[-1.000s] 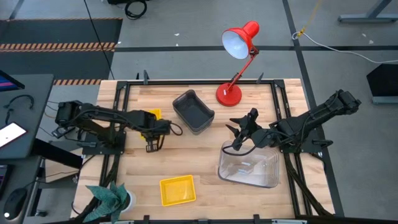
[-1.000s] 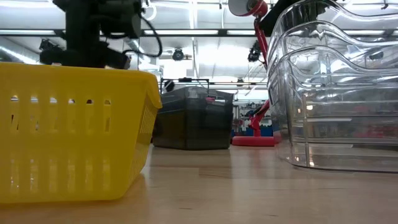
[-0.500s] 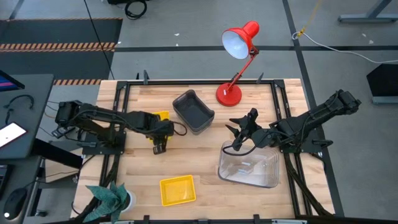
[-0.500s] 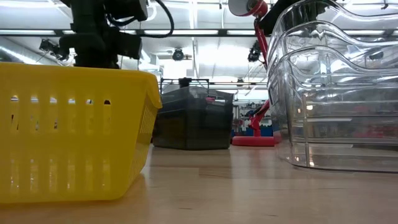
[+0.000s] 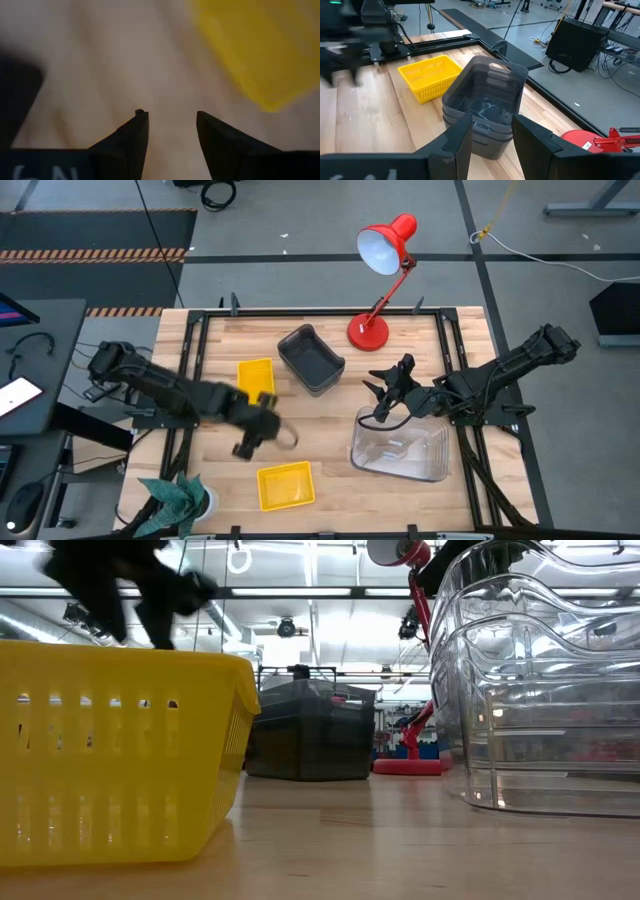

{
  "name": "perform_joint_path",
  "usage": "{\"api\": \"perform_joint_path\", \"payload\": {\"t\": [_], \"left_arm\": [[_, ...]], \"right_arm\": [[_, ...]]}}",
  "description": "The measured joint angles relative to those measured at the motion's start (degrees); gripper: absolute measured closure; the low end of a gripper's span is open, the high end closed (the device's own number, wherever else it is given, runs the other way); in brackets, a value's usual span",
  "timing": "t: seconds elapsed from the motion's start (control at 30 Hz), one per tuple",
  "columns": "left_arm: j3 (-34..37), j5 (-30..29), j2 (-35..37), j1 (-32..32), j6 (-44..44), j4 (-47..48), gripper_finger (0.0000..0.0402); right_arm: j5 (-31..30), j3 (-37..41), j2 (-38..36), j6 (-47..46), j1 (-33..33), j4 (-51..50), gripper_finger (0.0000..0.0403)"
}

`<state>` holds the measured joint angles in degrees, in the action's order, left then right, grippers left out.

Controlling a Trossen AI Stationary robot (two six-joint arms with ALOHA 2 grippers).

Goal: Stack baskets by color
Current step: Stack the yellow bin on the stacked yellow bins

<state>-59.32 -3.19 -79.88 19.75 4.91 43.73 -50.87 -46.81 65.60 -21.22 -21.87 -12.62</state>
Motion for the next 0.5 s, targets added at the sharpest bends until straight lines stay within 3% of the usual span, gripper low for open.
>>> {"api": "perform_joint_path", "payload": {"t": [0.17,0.27,0.37,0.5], "left_arm": [[0.0,-1.1,0.0,10.9,6.2,-4.7,0.0244],[0.0,-4.7,-0.1,16.0,6.7,-6.8,0.0246],[0.0,-8.3,-1.5,18.2,6.5,-7.8,0.0247],[-1.9,-5.0,-5.4,16.8,6.9,-8.0,0.026]], "right_arm": [[1.2,0.0,0.0,-0.2,-0.1,0.2,0.026],[1.6,0.0,0.0,-0.2,-0.1,1.0,0.026],[1.7,0.0,0.0,-0.2,-0.1,1.5,0.026],[2.2,0.0,0.0,-0.9,-0.1,2.1,0.026]]}}
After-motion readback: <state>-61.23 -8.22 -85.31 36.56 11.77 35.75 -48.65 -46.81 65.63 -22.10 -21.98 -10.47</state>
